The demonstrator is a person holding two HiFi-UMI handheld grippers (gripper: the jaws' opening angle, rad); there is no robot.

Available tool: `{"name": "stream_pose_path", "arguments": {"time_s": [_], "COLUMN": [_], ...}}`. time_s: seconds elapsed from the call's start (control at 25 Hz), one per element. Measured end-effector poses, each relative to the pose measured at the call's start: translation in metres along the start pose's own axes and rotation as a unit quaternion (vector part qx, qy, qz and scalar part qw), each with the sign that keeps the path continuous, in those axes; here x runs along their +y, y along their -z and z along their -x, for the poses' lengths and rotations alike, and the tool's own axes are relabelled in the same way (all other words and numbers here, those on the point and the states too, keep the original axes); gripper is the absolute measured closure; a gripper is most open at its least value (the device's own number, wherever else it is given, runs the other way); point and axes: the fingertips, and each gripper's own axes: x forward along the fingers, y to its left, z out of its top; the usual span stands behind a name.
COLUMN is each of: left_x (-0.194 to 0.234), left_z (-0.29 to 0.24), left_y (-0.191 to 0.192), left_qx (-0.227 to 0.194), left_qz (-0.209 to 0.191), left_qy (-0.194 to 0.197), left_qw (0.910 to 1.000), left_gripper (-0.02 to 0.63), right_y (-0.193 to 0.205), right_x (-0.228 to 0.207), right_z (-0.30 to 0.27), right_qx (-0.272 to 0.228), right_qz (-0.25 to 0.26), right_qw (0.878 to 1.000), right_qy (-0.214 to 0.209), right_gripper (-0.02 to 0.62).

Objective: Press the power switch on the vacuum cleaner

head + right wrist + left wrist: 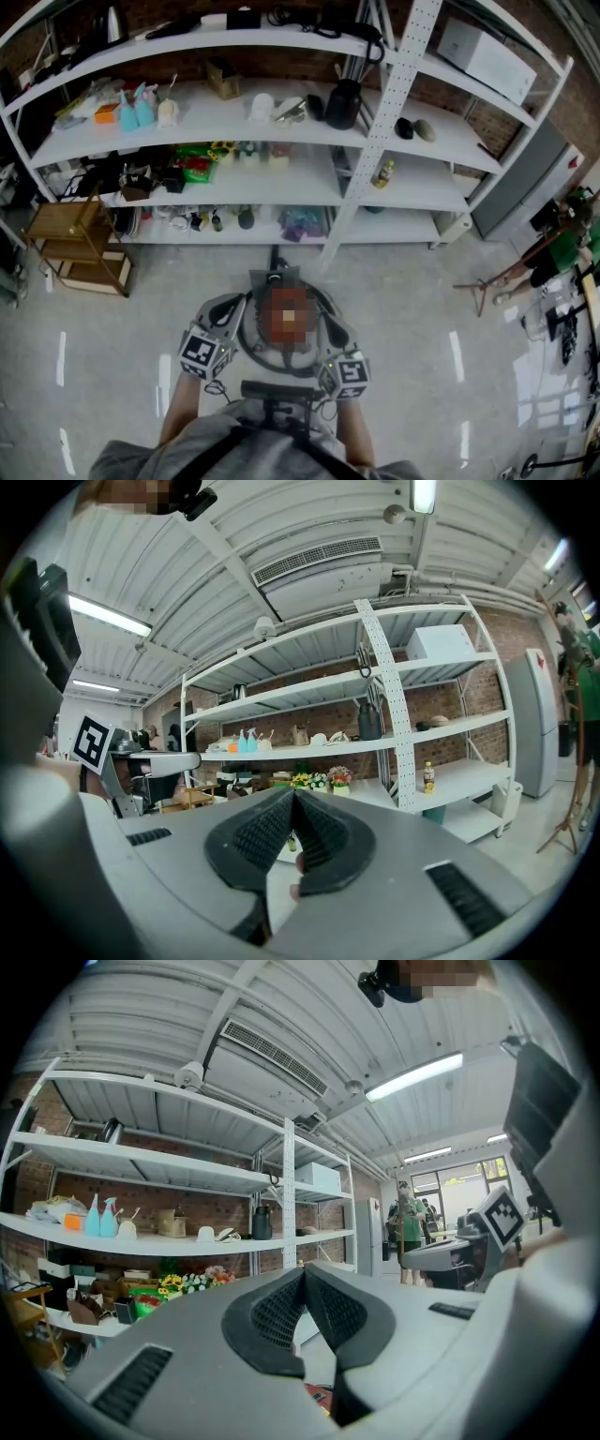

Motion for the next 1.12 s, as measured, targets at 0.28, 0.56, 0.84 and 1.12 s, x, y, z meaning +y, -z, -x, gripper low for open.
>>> {"name": "stream_pose_path", "arguments": {"time_s": [0.28, 0.56, 0.84, 1.12], "left_x": [-0.006, -0.010, -0.016, -0.013], "left_z": [-0.006, -0.014, -0.018, -0.017], "left_y": [0.002, 0.003, 0.001, 0.002], "left_qx": [0.007, 0.011, 0.007, 0.008], "left_qz": [-0.006, -0.007, -0.016, -0.013], "left_qy": [-0.004, -0.009, -0.008, -0.010], "left_qw": [0.9999, 0.9999, 0.9998, 0.9998], "left_gripper": [0.598, 0.598, 0.598, 0.598], "right_y": [0.002, -0.002, -0.001, -0.007], "right_x": [-0.009, -0.016, -0.009, -0.006], "right_z": [-0.001, -0.004, -0.004, -0.004], "right_qx": [0.000, -0.006, -0.003, -0.009], "right_qz": [0.005, -0.001, 0.018, 0.010], "right_qw": [1.000, 1.000, 0.999, 0.999], "right_qy": [-0.010, -0.021, -0.030, -0.031], "right_gripper": [0.586, 0.584, 0.584, 0.584]}}
